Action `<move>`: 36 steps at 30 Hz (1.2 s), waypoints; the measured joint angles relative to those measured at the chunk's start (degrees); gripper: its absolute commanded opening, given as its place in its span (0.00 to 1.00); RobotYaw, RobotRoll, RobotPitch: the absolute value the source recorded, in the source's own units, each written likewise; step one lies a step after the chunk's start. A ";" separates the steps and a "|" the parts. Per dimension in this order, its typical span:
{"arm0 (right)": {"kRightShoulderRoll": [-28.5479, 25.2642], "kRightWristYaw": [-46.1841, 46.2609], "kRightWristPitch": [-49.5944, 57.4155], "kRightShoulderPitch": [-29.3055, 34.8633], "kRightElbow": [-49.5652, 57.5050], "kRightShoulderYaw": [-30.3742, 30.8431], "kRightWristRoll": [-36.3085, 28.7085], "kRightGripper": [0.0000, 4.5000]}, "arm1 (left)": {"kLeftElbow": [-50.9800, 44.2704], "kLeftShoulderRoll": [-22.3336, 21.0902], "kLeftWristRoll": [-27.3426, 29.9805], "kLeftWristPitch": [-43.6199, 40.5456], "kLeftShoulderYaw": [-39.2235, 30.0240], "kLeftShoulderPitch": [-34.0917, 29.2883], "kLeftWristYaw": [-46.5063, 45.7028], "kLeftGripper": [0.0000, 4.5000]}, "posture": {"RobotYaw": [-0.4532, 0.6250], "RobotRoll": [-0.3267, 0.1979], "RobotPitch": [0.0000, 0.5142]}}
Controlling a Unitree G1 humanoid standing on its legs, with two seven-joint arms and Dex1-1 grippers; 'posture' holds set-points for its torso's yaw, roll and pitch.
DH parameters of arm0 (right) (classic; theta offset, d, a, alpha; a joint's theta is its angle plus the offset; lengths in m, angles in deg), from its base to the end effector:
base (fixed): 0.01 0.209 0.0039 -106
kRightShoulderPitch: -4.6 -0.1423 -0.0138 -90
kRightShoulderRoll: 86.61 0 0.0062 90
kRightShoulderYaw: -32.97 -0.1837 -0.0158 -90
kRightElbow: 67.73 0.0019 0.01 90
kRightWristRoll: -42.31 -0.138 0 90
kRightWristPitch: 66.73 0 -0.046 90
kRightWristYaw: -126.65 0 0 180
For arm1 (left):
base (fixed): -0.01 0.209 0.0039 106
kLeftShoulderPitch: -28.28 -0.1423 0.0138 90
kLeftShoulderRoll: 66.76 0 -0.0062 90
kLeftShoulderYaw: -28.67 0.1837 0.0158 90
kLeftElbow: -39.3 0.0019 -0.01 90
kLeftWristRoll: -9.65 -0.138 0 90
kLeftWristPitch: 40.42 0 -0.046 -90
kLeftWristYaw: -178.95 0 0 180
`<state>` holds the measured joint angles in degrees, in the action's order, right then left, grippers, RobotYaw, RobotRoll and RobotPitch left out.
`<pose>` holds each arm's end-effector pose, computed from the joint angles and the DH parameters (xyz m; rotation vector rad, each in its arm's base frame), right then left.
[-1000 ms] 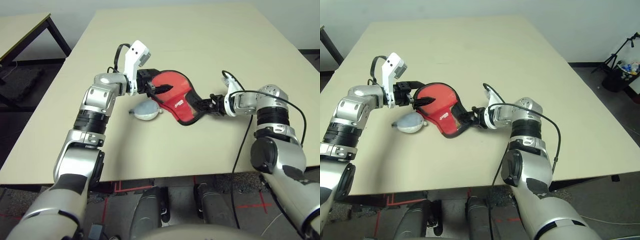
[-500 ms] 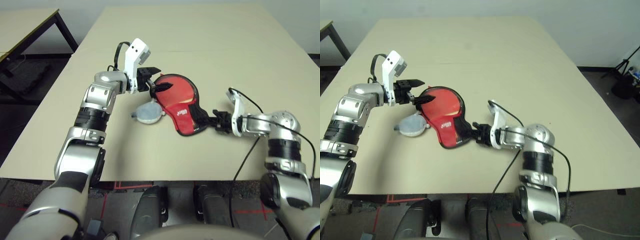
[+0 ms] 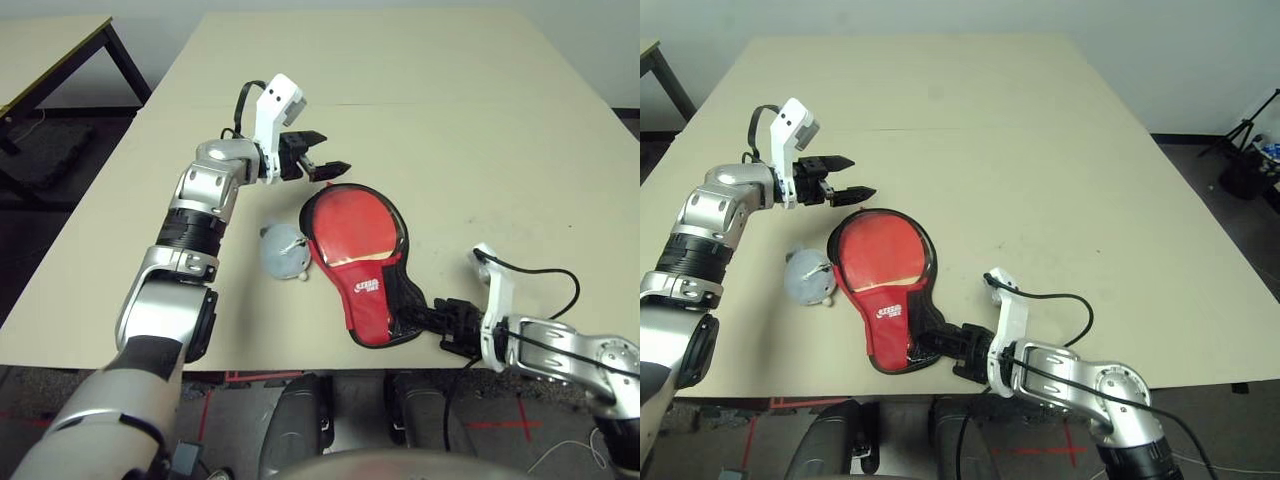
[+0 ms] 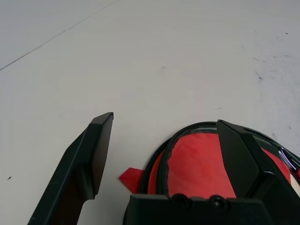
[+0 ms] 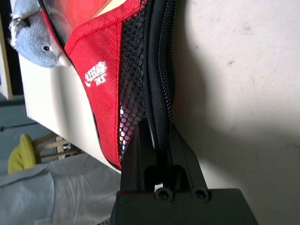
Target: Store the ping-pong paddle in its case and zip it.
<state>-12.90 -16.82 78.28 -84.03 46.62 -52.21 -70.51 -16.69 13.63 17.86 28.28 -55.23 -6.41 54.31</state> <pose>0.1610 -0.1672 0.1154 0.7512 0.9906 0.5271 0.3508 0.1921 0.2041 0.2992 0.1626 -0.9305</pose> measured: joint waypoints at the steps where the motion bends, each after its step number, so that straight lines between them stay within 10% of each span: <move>1: -0.29 0.13 -0.22 0.00 0.10 0.12 -0.09 0.00 | 0.27 0.00 -0.08 0.15 0.00 0.06 0.06 1.00 | 0.32 0.62 0.25; 12: -28.56 -12.34 1.56 1.83 2.50 -8.40 -0.28 0.79 | 1.50 -0.82 -1.34 1.47 -0.14 0.55 0.50 1.00 | 0.32 0.62 0.24; 16: -38.88 -23.94 5.60 -7.90 0.34 -9.64 -0.05 1.00 | 3.65 -1.09 -1.54 2.57 -0.33 1.02 0.51 1.00 | 0.31 0.62 0.22; 20: -35.14 -28.42 8.12 -26.40 -2.63 -3.97 4.37 1.00 | 6.89 -1.51 -1.77 4.47 -0.52 3.34 0.48 1.00 | 0.30 0.62 0.20; 24: -26.73 -38.20 11.40 -37.50 -2.17 7.41 25.89 1.00 | 11.13 -2.80 -3.25 7.30 -0.41 5.62 1.34 1.00 | 0.32 0.62 0.20; 30: -17.25 -57.92 3.10 -42.98 -5.56 21.19 55.47 1.00 | 14.07 -5.71 -5.24 9.60 0.53 7.39 6.31 1.00 | 0.34 0.62 0.21; 36: -9.32 -67.99 -1.10 -45.07 -13.79 26.39 71.81 1.00 | 11.47 -10.10 -6.12 10.03 1.53 5.44 13.87 1.00 | 0.37 0.62 0.22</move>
<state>-22.22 -84.80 77.18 -129.11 32.82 -25.82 1.30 -5.22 3.53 11.74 38.31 -53.69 -0.97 68.18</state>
